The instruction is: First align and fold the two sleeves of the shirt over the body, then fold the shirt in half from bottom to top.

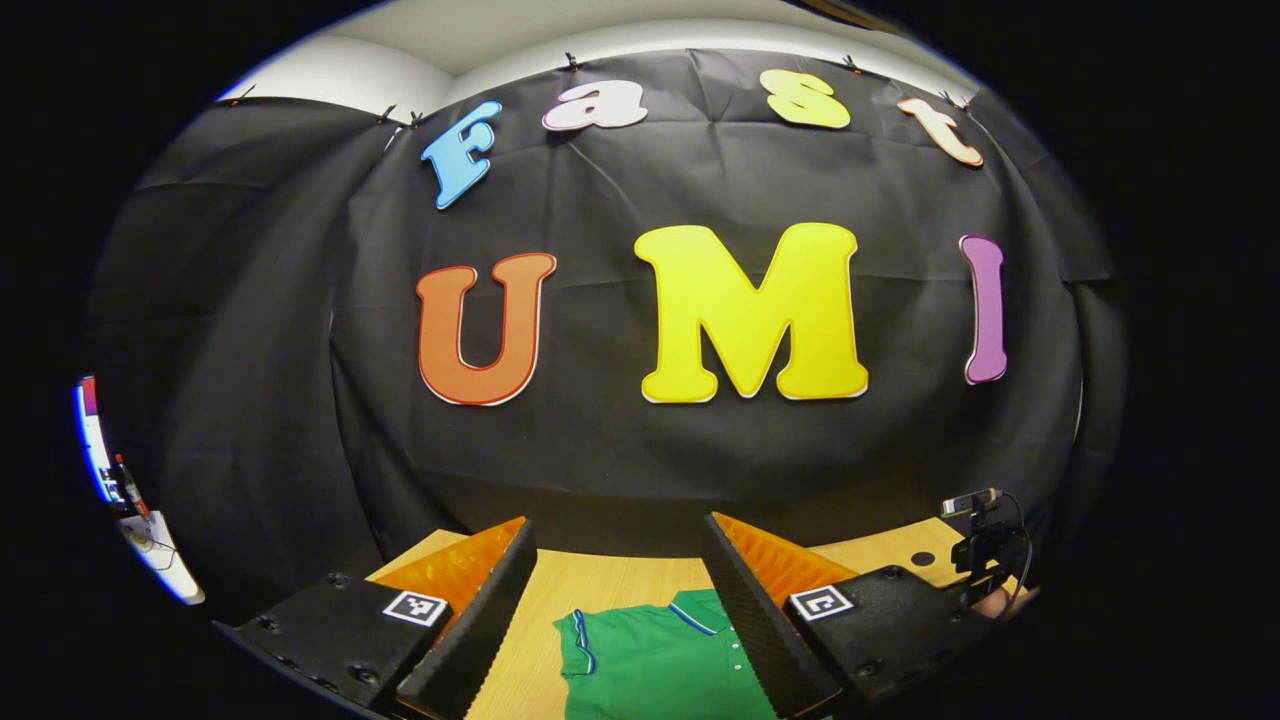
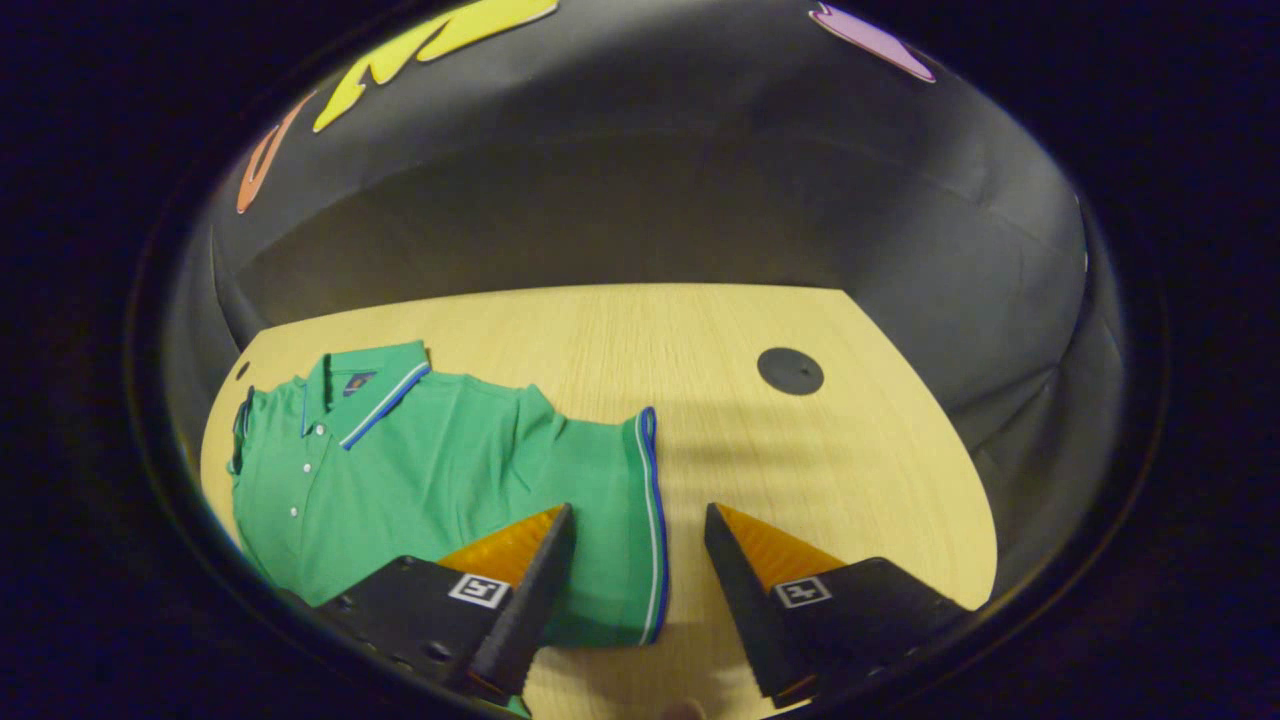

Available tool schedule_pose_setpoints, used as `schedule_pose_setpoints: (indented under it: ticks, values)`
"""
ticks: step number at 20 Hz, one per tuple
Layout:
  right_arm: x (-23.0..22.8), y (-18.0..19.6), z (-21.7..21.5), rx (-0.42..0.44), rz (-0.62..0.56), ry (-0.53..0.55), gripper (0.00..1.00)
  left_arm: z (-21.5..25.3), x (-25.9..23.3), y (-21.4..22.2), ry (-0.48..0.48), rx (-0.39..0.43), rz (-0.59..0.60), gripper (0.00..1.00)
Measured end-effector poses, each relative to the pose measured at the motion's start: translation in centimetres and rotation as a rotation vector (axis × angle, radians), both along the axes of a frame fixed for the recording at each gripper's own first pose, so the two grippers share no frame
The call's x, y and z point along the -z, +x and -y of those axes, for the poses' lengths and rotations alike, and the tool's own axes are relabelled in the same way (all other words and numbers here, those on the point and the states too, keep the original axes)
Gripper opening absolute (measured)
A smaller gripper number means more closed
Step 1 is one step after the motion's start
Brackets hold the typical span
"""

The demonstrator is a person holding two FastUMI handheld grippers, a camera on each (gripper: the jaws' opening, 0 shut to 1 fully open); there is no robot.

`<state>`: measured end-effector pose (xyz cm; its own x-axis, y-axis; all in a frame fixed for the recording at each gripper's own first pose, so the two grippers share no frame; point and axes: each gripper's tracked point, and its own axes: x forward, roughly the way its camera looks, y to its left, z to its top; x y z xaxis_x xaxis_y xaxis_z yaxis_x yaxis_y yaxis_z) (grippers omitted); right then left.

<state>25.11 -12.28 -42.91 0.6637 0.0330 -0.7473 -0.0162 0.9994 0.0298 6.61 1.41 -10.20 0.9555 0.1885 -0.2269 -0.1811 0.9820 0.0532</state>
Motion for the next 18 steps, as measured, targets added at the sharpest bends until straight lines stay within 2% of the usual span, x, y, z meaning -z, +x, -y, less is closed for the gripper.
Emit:
schedule_pose_setpoints:
  ticks: [1,2,3,4,6,8,12,18]
  values:
    - [0.1,0.4,0.1,0.001,0.001,0.001,0.68,0.1,0.1,0.2,0.001,0.002,-0.004,1.00]
    - [0.2,0.2,-0.3,-0.011,-0.009,0.009,0.61,0.2,0.2,0.2,0.001,0.003,-0.007,1.00]
    - [0.3,0.3,-0.3,-0.016,-0.005,0.007,0.45,0.4,0.2,0.3,0.001,0.006,-0.006,1.00]
    - [0.3,0.5,-0.6,-0.034,-0.004,0.019,0.42,0.5,0.3,0.3,-0.002,0.010,-0.007,1.00]
    - [-0.1,0.2,-1.0,-0.044,0.002,0.037,0.16,0.8,0.4,0.4,-0.005,0.017,-0.012,1.00]
    - [0.0,0.3,-0.8,-0.036,0.000,0.036,0.01,1.0,0.4,0.3,-0.002,0.025,-0.015,1.00]
    - [-2.2,0.7,-1.0,-0.003,0.042,0.064,0.00,0.5,0.2,-0.1,0.007,0.023,-0.012,1.00]
    - [-7.0,-0.1,-3.9,-0.040,0.090,0.060,0.00,-0.6,0.3,-0.8,-0.015,0.007,-0.011,1.00]
